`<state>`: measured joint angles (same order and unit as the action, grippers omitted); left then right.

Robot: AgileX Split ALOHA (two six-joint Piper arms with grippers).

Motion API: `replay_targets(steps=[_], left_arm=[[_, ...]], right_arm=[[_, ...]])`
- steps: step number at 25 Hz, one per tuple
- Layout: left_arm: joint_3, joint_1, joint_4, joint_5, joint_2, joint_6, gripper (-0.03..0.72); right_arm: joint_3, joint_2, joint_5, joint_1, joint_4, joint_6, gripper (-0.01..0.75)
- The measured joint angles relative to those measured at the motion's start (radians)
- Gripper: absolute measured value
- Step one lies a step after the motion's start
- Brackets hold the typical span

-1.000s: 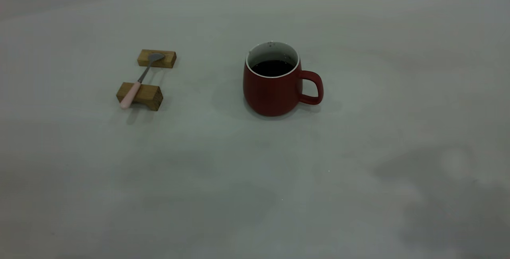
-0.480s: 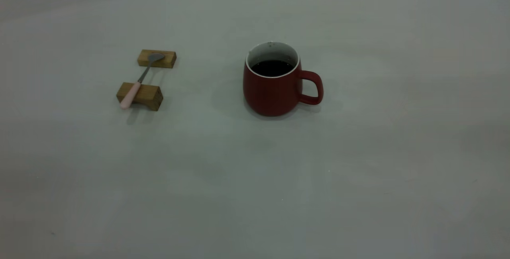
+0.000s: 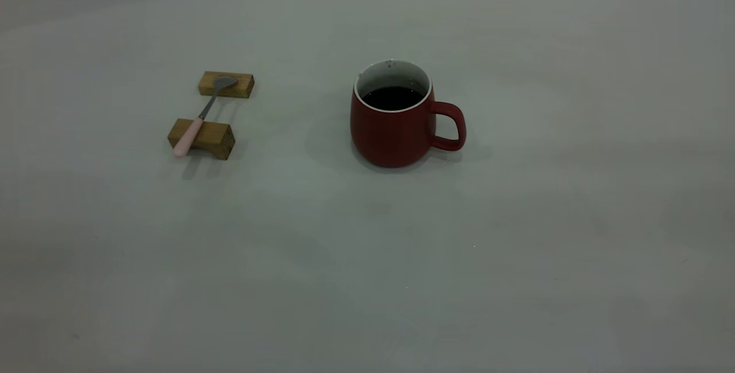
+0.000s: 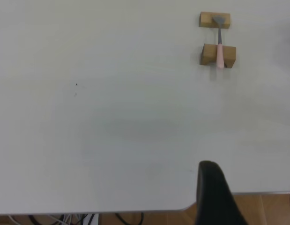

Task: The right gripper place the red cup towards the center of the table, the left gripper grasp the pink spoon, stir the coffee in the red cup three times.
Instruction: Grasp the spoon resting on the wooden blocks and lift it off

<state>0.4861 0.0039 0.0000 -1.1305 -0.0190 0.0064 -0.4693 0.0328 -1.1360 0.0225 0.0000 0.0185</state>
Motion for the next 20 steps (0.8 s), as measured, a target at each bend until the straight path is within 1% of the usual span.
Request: replay_targets(steps=[4,20], left_arm=[[0.000,0.000,0.000,0.000,0.000,0.000,0.461],[0.000,0.000,0.000,0.000,0.000,0.000,0.461]], right_arm=[[0.001,-0.012,0.001,-0.008,0.006,-0.029,0.595],[0.001,-0.013,0.001,-0.010,0.025,-0.033,0.591]])
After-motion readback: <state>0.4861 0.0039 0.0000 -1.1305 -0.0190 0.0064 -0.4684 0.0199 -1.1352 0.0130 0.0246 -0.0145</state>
